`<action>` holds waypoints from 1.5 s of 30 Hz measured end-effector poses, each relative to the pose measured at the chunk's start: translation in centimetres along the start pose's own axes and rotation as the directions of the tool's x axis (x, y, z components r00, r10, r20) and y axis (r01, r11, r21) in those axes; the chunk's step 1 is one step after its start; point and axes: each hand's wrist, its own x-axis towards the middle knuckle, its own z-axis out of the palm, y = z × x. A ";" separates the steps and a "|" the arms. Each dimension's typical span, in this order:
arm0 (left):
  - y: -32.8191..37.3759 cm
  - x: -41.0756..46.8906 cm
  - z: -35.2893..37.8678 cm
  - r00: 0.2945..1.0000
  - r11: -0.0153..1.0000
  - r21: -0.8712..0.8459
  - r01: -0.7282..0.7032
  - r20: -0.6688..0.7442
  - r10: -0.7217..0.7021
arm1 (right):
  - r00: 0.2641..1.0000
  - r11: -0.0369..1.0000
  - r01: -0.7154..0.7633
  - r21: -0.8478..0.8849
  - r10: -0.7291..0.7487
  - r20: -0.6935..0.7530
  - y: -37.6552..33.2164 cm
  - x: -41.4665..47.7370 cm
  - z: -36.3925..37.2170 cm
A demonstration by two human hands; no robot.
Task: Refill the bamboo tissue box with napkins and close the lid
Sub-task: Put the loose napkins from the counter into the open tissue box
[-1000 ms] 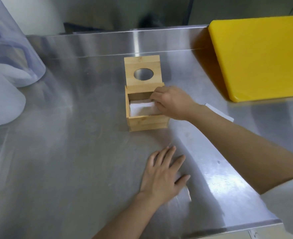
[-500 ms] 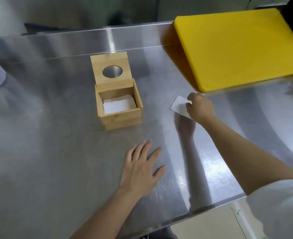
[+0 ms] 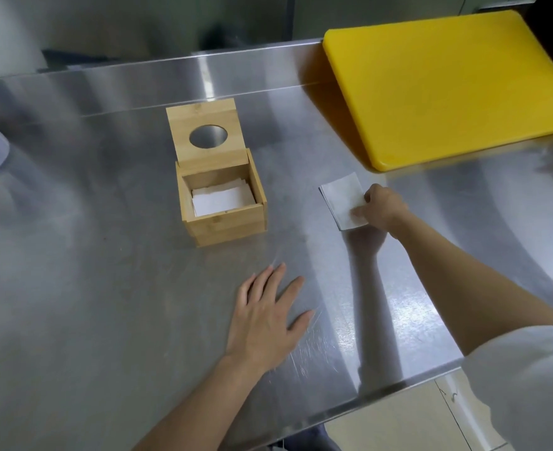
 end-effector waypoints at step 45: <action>-0.1 0.1 0.4 0.999 0.996 -0.084 -0.006 -0.037 0.003 | 0.584 0.384 0.798 -0.465 -0.686 0.434 -20.2 -3.5 3.3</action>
